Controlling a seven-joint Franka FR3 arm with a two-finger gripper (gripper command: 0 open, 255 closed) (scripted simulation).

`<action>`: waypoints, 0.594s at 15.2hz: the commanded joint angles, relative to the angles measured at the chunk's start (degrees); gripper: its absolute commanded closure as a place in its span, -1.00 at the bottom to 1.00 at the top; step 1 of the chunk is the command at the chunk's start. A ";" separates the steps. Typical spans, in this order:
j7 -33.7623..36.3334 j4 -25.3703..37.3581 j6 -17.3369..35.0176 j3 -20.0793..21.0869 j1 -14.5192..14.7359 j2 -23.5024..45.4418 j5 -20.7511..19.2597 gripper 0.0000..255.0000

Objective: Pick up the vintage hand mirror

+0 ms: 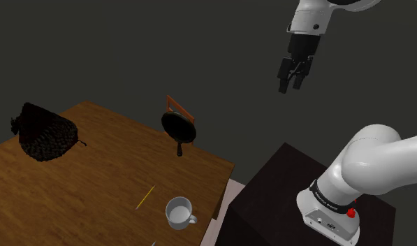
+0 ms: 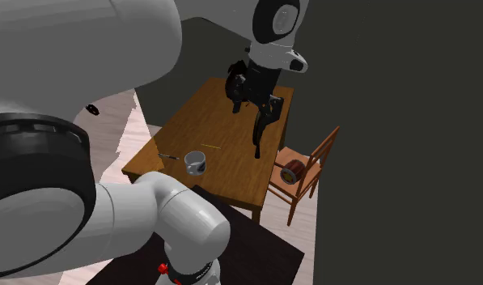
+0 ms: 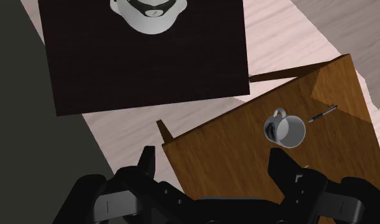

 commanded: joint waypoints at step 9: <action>-2.50 1.87 13.98 3.02 3.07 13.82 0.28 -1.00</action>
